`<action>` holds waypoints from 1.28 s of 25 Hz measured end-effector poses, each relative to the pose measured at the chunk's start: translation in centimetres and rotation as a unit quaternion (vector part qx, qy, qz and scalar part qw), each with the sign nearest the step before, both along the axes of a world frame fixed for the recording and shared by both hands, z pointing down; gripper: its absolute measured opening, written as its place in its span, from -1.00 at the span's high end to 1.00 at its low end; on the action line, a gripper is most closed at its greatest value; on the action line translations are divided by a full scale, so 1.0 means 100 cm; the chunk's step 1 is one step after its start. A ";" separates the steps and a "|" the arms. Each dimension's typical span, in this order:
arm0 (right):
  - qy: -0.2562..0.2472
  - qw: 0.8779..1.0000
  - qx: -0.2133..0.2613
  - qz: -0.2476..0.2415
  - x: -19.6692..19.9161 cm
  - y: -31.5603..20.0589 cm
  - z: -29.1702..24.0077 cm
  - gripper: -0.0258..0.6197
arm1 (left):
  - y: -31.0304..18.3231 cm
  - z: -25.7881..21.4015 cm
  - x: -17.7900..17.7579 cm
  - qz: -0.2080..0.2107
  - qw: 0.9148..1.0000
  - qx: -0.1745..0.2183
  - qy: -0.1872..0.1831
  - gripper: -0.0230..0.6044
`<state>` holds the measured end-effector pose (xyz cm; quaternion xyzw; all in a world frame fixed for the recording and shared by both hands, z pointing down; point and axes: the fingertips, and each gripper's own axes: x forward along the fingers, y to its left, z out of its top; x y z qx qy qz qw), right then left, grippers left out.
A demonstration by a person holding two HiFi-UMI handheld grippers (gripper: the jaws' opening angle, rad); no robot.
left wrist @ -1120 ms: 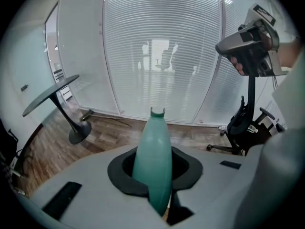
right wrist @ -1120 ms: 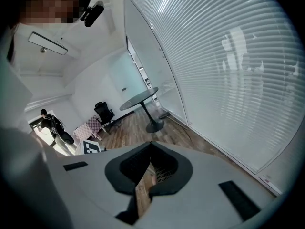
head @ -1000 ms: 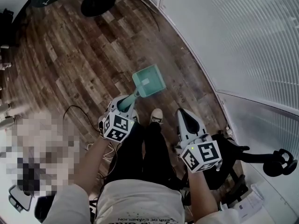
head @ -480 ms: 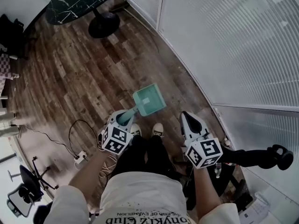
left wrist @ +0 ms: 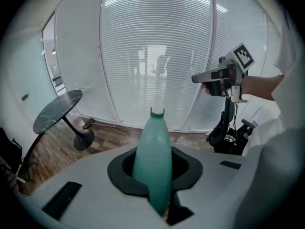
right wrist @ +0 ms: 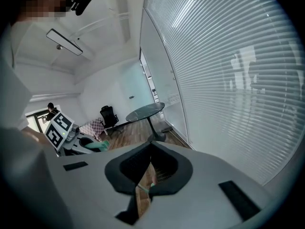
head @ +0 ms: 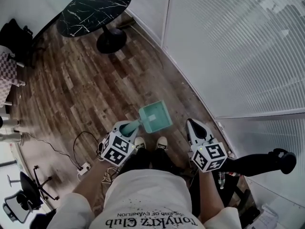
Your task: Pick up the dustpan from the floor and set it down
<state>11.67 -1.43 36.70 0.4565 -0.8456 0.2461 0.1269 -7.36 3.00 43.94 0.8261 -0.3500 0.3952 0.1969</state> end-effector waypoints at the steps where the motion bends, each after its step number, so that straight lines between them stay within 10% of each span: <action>1: 0.000 1.000 0.001 0.001 0.001 0.001 -0.003 0.85 | 0.002 -0.007 0.001 0.000 1.000 0.000 0.002 0.69; 32: -0.004 0.999 0.022 -0.040 -0.030 0.015 -0.030 0.85 | -0.005 -0.090 -0.004 -0.050 0.997 0.056 0.001 0.69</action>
